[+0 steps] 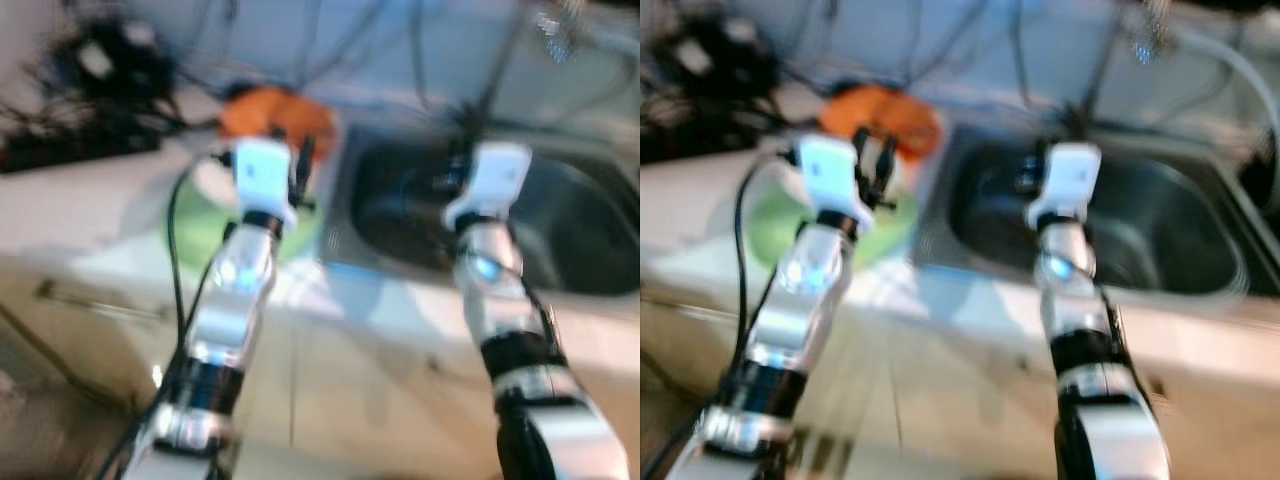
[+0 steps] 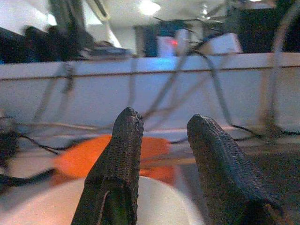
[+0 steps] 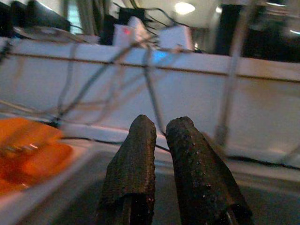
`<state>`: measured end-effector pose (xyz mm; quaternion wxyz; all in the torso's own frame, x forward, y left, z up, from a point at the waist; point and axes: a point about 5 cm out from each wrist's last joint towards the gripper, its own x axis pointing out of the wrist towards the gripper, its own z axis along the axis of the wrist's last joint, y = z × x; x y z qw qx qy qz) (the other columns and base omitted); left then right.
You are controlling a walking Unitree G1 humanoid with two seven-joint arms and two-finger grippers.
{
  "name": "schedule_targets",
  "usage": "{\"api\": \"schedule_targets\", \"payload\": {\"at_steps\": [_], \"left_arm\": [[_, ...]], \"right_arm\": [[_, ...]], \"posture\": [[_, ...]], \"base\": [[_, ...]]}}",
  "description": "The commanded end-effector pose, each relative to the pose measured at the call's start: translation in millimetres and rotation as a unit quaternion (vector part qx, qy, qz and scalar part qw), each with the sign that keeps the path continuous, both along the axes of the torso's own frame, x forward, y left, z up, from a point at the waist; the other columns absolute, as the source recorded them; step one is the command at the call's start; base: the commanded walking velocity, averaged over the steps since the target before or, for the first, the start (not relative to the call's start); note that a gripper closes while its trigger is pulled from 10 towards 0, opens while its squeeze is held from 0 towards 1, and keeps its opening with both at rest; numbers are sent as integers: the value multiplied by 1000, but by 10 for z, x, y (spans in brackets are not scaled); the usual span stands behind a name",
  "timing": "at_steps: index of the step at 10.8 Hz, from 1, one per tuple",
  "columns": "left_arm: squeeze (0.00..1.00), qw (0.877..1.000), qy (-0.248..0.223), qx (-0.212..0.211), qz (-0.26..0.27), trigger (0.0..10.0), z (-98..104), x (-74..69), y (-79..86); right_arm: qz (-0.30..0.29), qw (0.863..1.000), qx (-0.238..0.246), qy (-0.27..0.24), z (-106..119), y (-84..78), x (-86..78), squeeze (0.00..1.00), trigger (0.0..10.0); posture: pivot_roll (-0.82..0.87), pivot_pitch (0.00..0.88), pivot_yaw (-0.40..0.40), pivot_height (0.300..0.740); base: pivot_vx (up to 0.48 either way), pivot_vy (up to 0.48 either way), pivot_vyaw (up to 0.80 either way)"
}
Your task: Kitchen organization
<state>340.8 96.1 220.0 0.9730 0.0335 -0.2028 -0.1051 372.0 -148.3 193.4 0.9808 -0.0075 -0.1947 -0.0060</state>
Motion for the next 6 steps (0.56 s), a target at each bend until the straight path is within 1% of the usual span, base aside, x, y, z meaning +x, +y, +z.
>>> {"api": "schedule_targets", "payload": {"at_steps": [1,2,4,5,6], "left_arm": [[0,1000,-7,1,6,10000,38,5,33],[0,1000,-6,3,3,10000,34,4,28],[0,1000,-10,-2,-6,10000,39,-18,5],[0,1000,-9,-3,-5,10000,41,-18,15],[0,1000,-11,6,-1,10000,61,-14,48]], "right_arm": [[13,1000,0,-5,42,89,8,0,10000],[14,1000,1,-4,40,98,7,0,10000],[16,1000,1,0,16,105,2,0,10000],[16,1000,1,1,11,106,4,0,10000],[17,1000,1,4,1,107,5,0,10000]], "posture": [[220,30,-36,740],[221,31,-37,740],[222,30,-38,740],[221,31,-37,740],[225,31,-38,740]], "base": [[337,0,0],[334,0,0],[0,0,0],[0,0,0],[0,0,0]]}}
